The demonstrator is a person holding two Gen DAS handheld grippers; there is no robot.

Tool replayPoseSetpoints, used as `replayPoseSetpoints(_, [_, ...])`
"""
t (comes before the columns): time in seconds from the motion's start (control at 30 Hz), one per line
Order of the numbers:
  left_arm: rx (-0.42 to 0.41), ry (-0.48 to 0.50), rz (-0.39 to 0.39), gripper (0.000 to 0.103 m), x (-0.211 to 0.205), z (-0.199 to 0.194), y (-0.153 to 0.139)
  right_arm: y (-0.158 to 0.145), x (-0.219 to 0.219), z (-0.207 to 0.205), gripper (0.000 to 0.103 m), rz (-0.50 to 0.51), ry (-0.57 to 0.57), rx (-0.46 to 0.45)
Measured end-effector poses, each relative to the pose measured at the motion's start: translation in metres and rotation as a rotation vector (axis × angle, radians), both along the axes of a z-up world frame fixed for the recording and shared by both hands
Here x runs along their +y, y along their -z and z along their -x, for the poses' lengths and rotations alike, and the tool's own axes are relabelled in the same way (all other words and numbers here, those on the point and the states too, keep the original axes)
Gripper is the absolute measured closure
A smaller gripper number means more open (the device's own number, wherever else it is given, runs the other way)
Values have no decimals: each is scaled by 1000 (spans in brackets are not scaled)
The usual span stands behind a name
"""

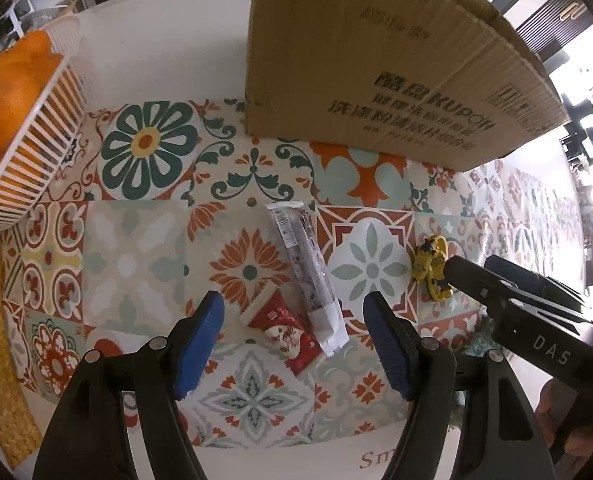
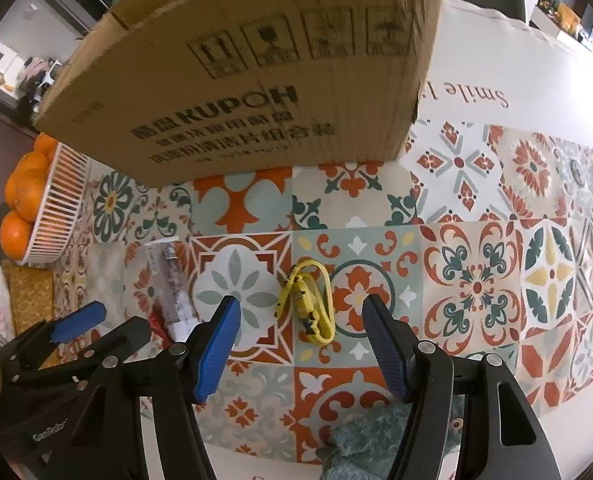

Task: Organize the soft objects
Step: 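Grasp the clear tube with the left tool while the right tool grasps the yellow cable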

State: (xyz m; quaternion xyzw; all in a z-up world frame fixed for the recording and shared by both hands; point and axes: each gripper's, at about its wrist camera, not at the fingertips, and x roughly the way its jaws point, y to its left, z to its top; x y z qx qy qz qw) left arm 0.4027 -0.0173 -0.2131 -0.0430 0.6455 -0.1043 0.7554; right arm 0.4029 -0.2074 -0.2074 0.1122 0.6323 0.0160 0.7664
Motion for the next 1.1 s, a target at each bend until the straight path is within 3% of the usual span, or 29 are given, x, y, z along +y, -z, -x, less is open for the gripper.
replayPoseSetpoints(0.5, [65, 4, -22, 42, -26, -37, 34, 28, -1, -10, 41, -43, 24, 46])
replayPoseSetpoints(0.87, [76, 1, -102, 49, -34, -48, 61, 44, 17, -12, 54, -30, 32, 38])
replayPoseSetpoints(0.93, [70, 5, -115, 54, -38, -47, 62, 44, 21, -11, 64, -10, 24, 29])
replayPoseSetpoints(1.0, [54, 7, -118, 74, -41, -45, 62, 47, 27, -10, 65, -6, 14, 23])
replayPoseSetpoints(1.1, [42, 23, -112, 80, -47, -42, 58, 47, 27, -9, 69, -14, 13, 15])
